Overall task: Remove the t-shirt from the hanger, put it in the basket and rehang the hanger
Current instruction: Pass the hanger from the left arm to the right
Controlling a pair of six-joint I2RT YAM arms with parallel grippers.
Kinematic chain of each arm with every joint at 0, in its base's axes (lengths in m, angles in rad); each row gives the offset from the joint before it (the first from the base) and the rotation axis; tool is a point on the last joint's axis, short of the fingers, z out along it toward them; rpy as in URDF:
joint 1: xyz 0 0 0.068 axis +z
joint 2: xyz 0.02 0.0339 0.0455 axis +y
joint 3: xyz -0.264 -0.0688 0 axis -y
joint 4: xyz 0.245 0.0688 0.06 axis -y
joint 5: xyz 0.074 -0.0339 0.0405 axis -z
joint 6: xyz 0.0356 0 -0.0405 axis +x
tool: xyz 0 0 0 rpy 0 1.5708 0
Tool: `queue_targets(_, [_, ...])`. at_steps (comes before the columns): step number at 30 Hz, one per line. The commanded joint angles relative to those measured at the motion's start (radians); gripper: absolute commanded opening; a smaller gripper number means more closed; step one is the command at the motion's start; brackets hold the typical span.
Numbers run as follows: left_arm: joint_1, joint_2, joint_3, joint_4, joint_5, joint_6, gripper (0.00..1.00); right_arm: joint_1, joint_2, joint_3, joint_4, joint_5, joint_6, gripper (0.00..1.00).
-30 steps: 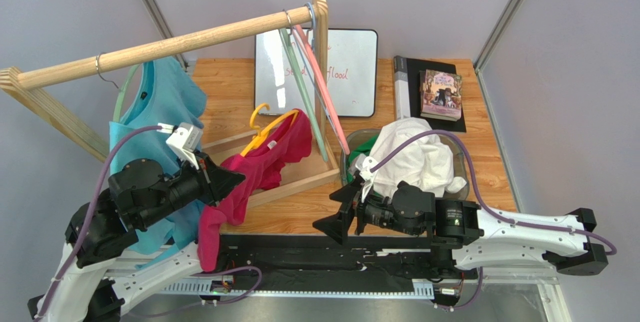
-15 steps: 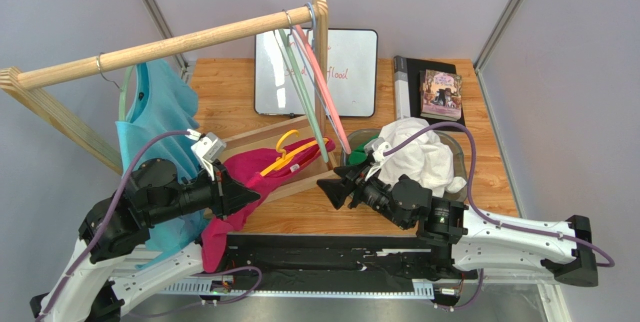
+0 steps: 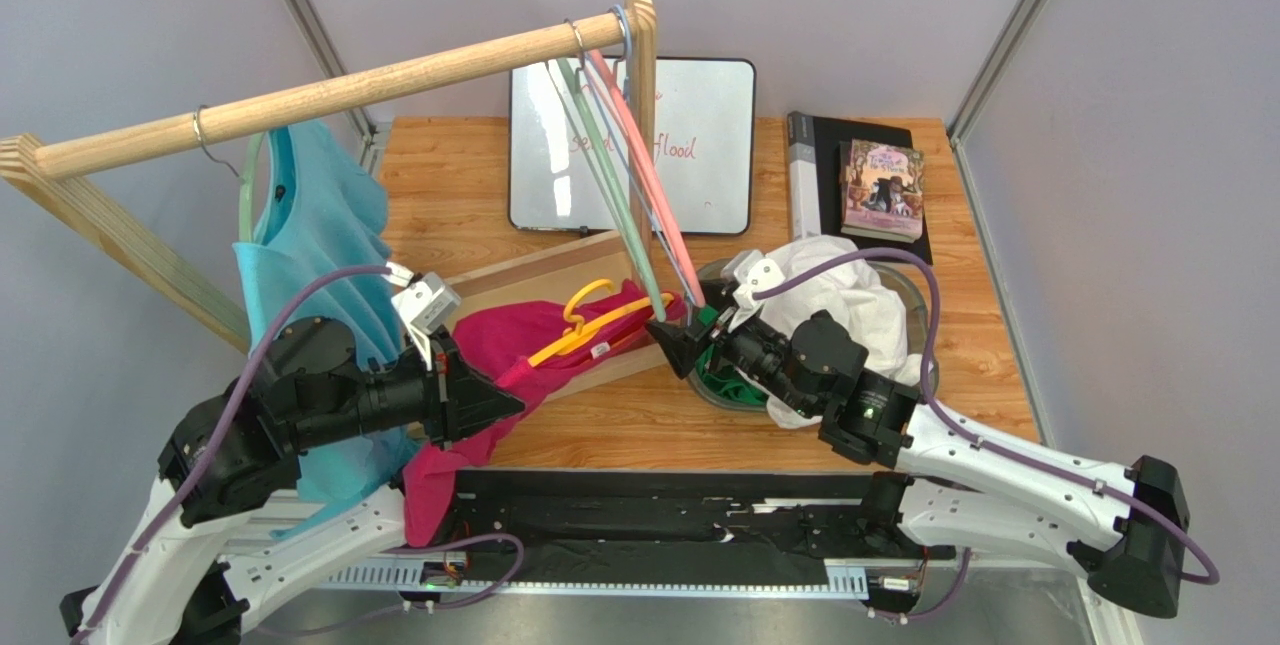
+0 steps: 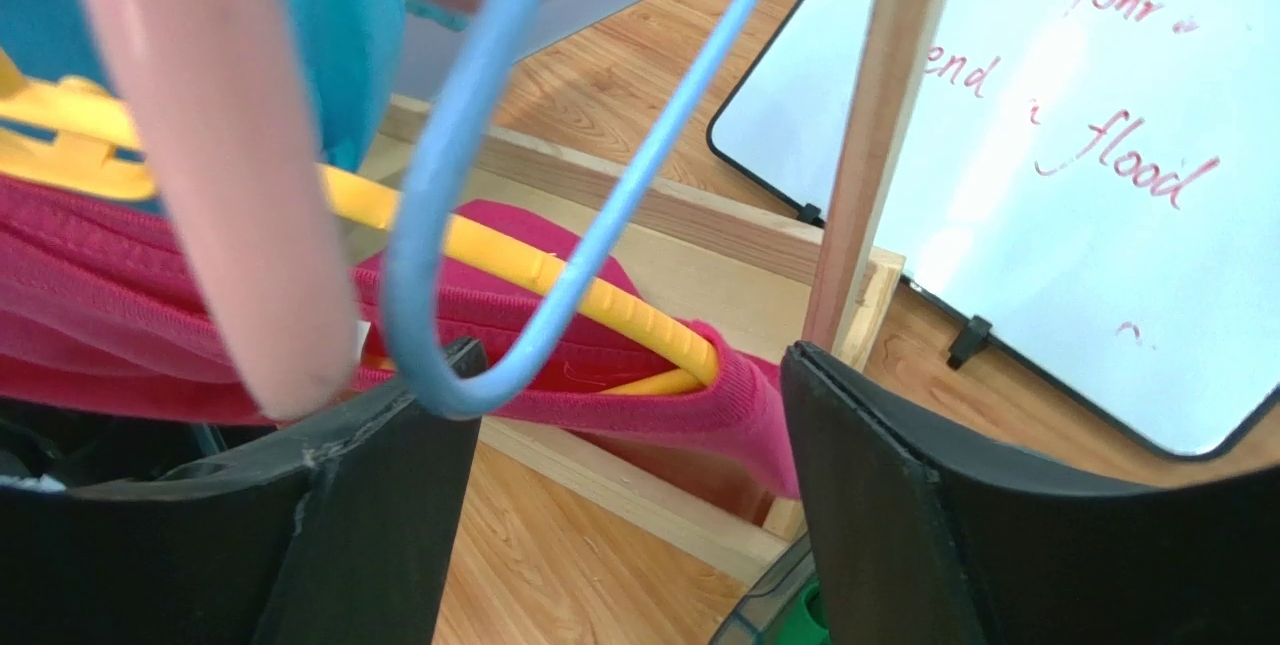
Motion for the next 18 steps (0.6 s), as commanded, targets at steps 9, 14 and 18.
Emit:
queue_targets(9, [0.001,0.007,0.012,0.071,0.081,0.035,0.0,-0.014,0.141,-0.015,0.249,-0.062,-0.206,0.56])
queue_targets(14, [0.003,0.006,0.004,0.07,0.076,0.034,0.0,-0.014,0.147,-0.016,0.275,-0.03,-0.214,0.19])
queue_targets(18, [0.001,0.007,0.004,0.07,0.072,0.029,0.0,-0.014,0.106,-0.056,0.327,-0.009,-0.203,0.0])
